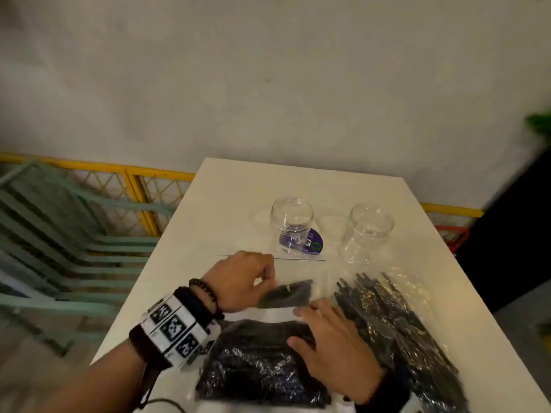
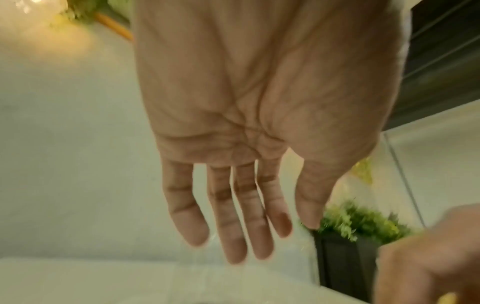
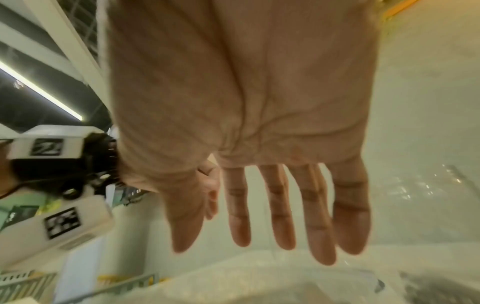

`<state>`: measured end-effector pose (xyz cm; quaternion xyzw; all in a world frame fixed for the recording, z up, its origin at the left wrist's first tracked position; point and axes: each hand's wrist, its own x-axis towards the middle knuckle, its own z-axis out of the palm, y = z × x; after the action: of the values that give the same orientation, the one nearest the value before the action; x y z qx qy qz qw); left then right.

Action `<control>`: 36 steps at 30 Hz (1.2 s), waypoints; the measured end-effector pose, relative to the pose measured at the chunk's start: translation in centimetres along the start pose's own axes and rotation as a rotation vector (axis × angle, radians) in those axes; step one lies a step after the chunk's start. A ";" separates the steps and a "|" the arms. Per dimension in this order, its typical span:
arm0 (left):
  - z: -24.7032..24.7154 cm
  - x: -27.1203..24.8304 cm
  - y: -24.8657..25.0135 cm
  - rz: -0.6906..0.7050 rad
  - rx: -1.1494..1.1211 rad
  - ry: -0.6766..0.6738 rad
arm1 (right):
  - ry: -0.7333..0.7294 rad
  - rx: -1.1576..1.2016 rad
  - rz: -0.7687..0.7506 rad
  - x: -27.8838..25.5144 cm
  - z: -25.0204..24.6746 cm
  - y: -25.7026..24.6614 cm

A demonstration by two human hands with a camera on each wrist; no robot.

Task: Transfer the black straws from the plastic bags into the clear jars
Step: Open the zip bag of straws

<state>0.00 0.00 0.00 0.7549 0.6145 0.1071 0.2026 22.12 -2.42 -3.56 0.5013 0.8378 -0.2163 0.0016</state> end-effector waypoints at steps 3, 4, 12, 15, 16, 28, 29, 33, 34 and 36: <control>0.8 4.9 -2.2 -0.161 0.176 -0.090 | -0.209 -0.076 0.007 0.7 1.2 0.1; 0.9 6.3 -3.0 -0.226 0.205 -0.126 | -0.257 -0.080 -0.012 0.6 1.4 -0.1; 1.4 8.1 -5.7 -0.275 0.065 -0.201 | -0.290 0.038 -0.064 0.7 1.3 1.3; -1.0 6.1 -3.6 -0.131 -0.016 -0.100 | 0.074 0.075 -0.117 1.4 -2.0 1.8; -2.1 5.3 -2.7 -0.066 -0.031 -0.076 | 0.236 0.068 -0.136 1.7 -3.6 1.6; -11.7 -4.2 6.3 0.144 0.311 0.843 | 0.286 0.166 -0.476 0.7 -18.1 -3.6; -11.0 -5.2 6.8 0.088 0.254 0.946 | 0.324 0.196 -0.480 0.6 -18.0 -3.7; -6.6 -5.8 8.2 -0.338 -0.410 0.647 | 0.405 0.296 -0.486 1.4 -15.2 -4.3; -5.5 -5.3 8.3 -0.379 -0.669 0.538 | 0.363 0.265 -0.506 1.3 -14.1 -4.6; -3.9 -4.5 7.9 -0.391 -1.022 0.466 | 0.249 0.168 -0.565 0.9 -12.2 -5.2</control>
<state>4.41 -4.96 7.32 0.3913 0.6410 0.5128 0.4160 19.92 0.70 9.17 0.2698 0.9169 -0.2134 -0.2027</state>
